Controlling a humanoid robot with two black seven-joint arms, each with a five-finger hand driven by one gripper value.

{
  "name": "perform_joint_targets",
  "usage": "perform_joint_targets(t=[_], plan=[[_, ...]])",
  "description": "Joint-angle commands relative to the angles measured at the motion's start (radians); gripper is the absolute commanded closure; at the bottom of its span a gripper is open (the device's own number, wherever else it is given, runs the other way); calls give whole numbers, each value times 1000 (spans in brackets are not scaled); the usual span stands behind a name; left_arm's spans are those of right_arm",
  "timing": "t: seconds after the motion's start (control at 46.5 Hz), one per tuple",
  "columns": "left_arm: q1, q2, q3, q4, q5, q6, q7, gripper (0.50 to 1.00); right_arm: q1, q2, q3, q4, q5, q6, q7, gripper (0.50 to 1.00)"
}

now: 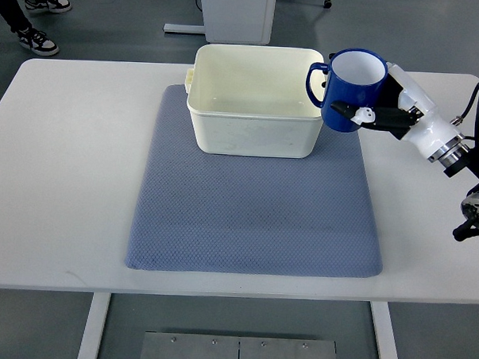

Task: Place cup in box with right hand
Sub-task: 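Lift the blue mug with the right hand above the box, then move the mug over the box center and lower it inside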

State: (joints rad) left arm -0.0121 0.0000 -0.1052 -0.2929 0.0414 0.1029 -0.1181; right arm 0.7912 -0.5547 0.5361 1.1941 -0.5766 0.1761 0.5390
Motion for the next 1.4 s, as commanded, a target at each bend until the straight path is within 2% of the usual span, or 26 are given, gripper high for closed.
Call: perform_joint_targets(t=[0.0,0.129,0.43,0.624,0.969,1.141,1.27,1.377], plan=[[0,0,-1,0,0,0,0,500,32,9,7,-5,0,0,-34,1000],[0,0,-1,0,0,0,0,500,77,30,7,-30,0,-10,-77,1000],[0,0,-1,0,0,0,0,500,161,203,7,-185,0,-44,-155,1000],[0,0,-1,0,0,0,0,500,195,294,5,-274,-2,-72,-182,1000],[0,0,-1,0,0,0,0,500,240,450,1,-508,-2,-87,-186,1000],[0,0,-1,0,0,0,0,500,241,499,-1,-557,-2,-90,-186,1000],[0,0,-1,0,0,0,0,500,241,533,-1,-585,-2,-135,-183,1000],[0,0,-1,0,0,0,0,500,241,552,-1,-605,-2,-139,-182,1000]])
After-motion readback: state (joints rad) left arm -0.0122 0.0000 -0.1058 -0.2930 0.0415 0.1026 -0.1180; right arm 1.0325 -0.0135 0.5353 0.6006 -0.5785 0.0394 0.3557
